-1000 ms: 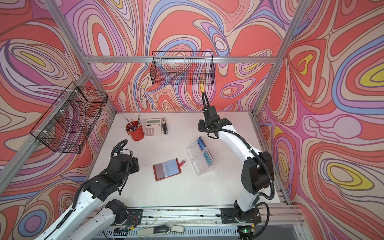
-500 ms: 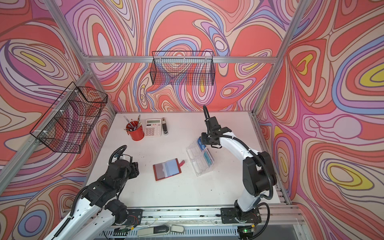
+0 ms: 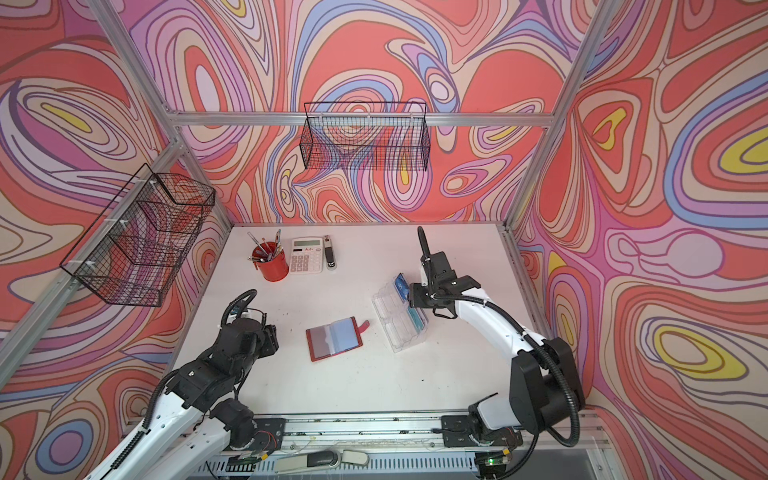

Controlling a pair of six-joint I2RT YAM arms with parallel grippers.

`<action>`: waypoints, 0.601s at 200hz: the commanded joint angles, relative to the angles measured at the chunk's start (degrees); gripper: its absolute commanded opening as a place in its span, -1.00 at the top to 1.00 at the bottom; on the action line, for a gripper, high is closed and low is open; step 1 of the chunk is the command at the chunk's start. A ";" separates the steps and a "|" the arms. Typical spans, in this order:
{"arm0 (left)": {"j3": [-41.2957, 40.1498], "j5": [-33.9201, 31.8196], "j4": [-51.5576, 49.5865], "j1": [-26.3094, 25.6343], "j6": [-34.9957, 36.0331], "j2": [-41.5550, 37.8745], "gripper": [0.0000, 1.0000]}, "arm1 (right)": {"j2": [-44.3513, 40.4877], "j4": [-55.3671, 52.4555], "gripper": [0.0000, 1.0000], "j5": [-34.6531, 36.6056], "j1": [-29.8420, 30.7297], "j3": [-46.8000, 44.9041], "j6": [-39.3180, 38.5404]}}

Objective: Insert credit cards into a card holder
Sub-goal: Move the storage box to the top-center of the table.

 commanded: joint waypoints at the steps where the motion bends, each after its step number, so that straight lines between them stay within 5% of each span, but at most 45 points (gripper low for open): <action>1: -0.46 -1.21 -1.79 -0.05 -0.17 -0.85 -0.24 | -3.65 -0.71 -0.19 -1.79 -0.32 -2.19 -0.11; 47: -0.48 -1.37 -1.78 -0.05 -0.26 -0.72 -0.25 | -6.67 -0.77 -0.19 -2.40 -0.32 -5.24 1.17; 120: -0.39 -1.55 -1.85 -0.07 -0.42 -0.69 -0.25 | -5.02 2.39 0.37 -2.79 -0.32 -9.77 5.17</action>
